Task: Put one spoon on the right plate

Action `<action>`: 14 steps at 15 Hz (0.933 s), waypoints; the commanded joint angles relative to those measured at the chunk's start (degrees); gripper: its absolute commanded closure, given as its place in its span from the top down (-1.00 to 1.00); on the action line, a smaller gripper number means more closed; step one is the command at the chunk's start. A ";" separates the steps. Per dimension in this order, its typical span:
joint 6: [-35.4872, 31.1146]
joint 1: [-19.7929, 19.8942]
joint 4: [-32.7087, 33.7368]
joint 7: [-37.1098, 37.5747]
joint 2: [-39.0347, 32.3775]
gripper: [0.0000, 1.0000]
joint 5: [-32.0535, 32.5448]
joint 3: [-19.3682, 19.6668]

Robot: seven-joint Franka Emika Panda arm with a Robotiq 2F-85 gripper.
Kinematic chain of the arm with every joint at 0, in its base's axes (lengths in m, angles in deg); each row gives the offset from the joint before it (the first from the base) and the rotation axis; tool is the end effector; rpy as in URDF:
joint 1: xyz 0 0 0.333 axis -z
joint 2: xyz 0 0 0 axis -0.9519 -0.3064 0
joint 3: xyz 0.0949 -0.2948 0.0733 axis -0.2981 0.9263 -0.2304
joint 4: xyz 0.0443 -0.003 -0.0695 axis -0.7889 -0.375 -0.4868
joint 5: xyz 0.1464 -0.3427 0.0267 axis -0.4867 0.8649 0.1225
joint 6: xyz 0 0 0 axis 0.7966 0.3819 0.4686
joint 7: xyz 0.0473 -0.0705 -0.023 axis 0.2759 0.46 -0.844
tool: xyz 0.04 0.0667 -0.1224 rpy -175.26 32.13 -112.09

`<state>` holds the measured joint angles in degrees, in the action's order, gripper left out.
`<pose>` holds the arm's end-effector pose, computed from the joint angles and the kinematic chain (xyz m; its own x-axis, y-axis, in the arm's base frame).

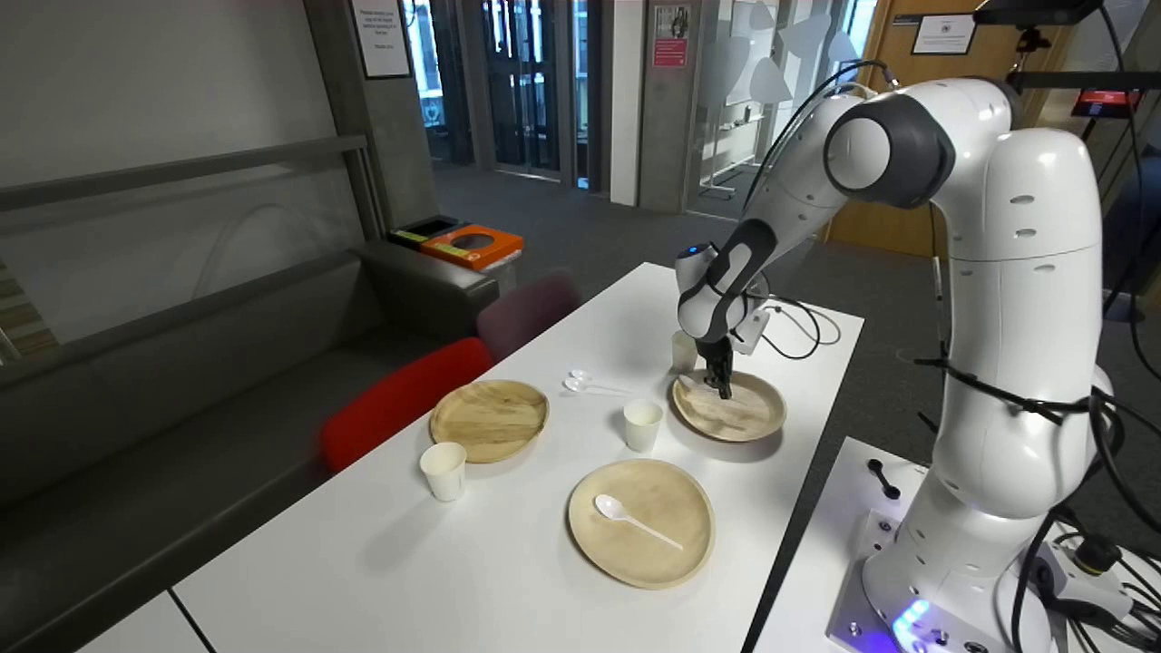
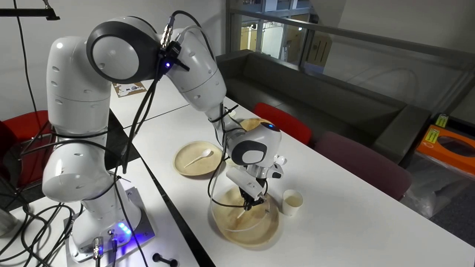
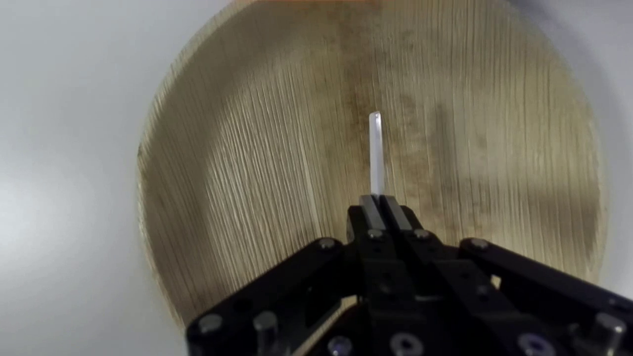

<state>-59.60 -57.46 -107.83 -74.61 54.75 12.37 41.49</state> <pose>0.4340 -0.2270 0.1534 0.9529 0.1024 -0.2853 0.1307 -0.9881 0.0817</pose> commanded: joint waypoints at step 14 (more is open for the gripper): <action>-6.72 5.61 -4.98 -11.42 0.96 -0.98 -1.13 -1.65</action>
<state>-65.07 -53.09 -111.62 -83.22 54.71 12.20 41.00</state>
